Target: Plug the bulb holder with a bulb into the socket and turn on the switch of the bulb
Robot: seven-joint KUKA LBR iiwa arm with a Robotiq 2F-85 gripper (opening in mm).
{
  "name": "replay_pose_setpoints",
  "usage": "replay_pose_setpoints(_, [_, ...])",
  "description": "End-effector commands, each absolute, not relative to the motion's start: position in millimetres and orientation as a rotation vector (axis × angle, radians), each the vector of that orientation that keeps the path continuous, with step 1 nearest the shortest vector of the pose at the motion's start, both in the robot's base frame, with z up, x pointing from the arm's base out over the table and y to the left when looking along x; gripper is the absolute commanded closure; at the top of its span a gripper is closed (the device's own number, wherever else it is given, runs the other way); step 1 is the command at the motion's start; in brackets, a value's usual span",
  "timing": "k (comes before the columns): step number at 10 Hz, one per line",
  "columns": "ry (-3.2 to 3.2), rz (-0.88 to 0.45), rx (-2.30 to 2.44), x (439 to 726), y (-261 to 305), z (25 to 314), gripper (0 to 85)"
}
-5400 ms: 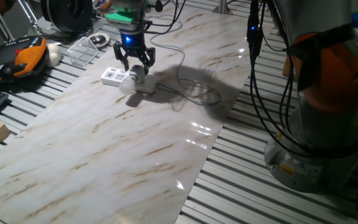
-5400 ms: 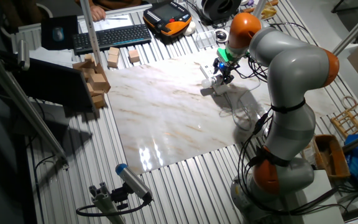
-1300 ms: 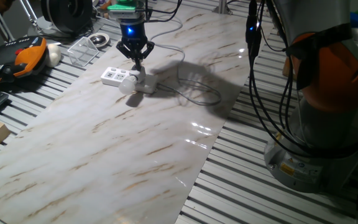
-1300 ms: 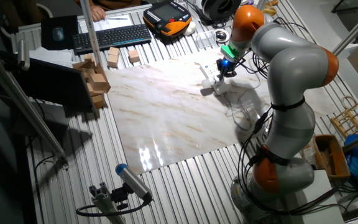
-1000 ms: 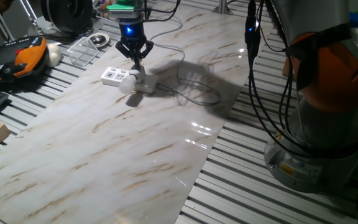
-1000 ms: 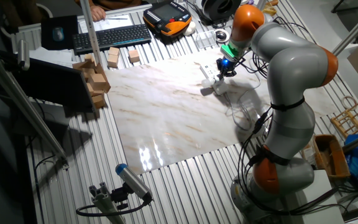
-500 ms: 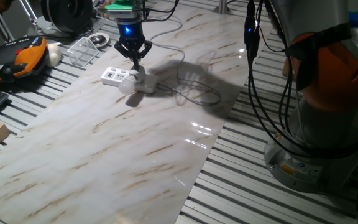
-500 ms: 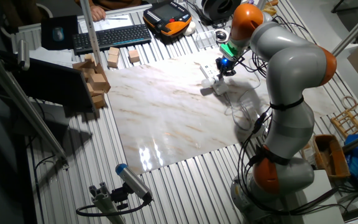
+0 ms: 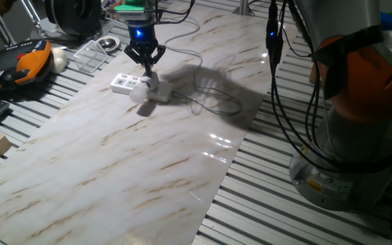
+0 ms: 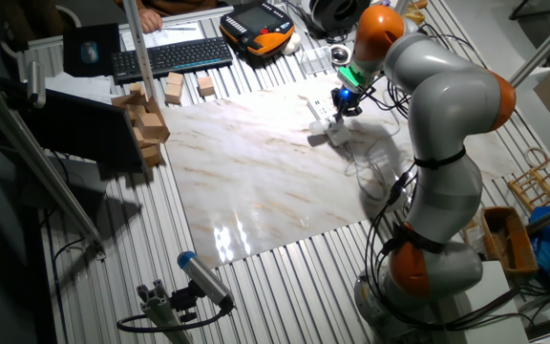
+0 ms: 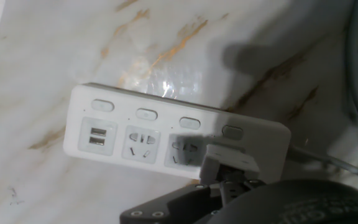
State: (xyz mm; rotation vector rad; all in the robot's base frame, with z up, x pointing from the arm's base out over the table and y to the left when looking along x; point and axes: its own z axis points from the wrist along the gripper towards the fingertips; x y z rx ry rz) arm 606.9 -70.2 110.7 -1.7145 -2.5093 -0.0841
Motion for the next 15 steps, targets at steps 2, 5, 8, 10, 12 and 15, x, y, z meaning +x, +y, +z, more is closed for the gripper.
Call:
replay_pose_setpoints(2, [-2.508,-0.082,-1.709,605,-70,110,85.0])
replay_pose_setpoints(5, [-2.505,-0.081,-1.661,600,-64,126,85.0])
replay_pose_setpoints(8, [-2.515,-0.112,-1.612,593,-61,136,85.0])
replay_pose_setpoints(10, [-2.548,-0.13,-1.589,590,-58,141,85.0])
replay_pose_setpoints(12, [-2.574,-0.126,-1.578,592,-56,140,85.0])
replay_pose_setpoints(15, [-2.62,-0.112,-1.574,592,-57,143,85.0])
